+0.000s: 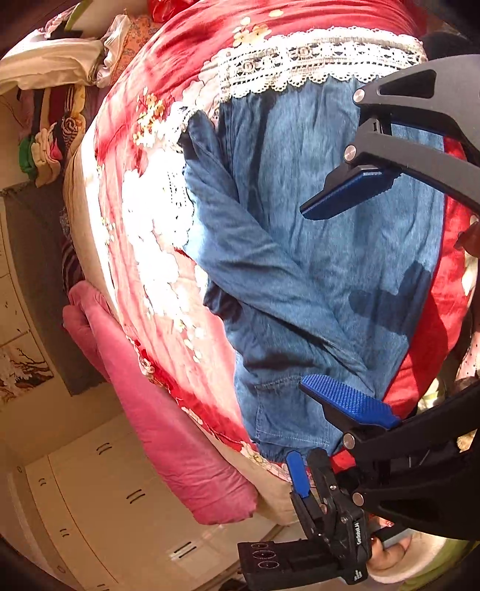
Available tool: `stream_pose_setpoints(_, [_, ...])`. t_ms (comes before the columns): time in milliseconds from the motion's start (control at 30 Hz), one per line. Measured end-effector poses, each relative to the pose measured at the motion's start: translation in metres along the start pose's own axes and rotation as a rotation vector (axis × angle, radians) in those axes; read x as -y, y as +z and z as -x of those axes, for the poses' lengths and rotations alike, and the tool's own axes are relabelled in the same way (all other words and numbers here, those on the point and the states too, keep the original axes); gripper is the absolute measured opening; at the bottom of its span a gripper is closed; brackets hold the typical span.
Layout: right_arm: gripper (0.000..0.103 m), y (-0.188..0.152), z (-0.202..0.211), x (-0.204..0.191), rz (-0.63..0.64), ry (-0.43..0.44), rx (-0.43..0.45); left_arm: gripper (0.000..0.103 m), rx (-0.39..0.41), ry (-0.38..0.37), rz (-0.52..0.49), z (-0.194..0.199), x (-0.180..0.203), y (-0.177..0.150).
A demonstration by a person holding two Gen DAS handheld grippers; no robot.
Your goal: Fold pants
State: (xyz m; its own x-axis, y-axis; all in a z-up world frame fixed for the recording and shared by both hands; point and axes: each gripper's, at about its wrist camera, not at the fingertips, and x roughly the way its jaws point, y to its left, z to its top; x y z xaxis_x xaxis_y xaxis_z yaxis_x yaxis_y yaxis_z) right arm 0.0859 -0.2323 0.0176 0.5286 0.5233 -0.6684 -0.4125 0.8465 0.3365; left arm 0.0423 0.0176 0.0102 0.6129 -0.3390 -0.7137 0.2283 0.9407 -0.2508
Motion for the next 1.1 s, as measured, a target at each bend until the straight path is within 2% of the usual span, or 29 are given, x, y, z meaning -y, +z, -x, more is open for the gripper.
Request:
stream_pose_setpoints(200, [0.091, 0.020, -0.001, 0.014, 0.011, -0.019, 0.019, 0.061, -0.043, -0.081, -0.023, -0.029, 0.025, 0.010])
stream_pose_setpoints(500, [0.093, 0.060, -0.037, 0.013, 0.164, -0.091, -0.044, 0.061, -0.109, -0.141, -0.057, -0.069, 0.051, 0.013])
stream_pose_setpoints(700, [0.093, 0.096, -0.068, 0.015, 0.194, -0.105, -0.072, 0.047, -0.137, -0.159, -0.008, -0.091, 0.045, 0.016])
stream_pose_setpoints(767, [0.093, 0.108, -0.079, 0.016, 0.203, -0.111, -0.090, 0.033, -0.139, -0.168, 0.004, -0.098, 0.043, 0.018])
stream_pose_setpoints(800, [0.093, 0.113, -0.085, 0.017, 0.202, -0.112, -0.097, 0.031, -0.141, -0.168, 0.006, -0.102, 0.043, 0.019])
stream_pose_setpoints(833, [0.093, 0.118, -0.092, 0.018, 0.203, -0.098, -0.111, 0.026, -0.153, -0.169, 0.007, -0.107, 0.043, 0.019])
stream_pose_setpoints(867, [0.093, 0.122, -0.100, 0.021, 0.199, -0.093, -0.126, 0.017, -0.163, -0.175, 0.012, -0.111, 0.043, 0.019])
stream_pose_setpoints(1100, [0.093, 0.149, -0.153, 0.027, 0.231, -0.172, -0.206, 0.008, -0.186, -0.198, -0.005, -0.125, 0.046, 0.014])
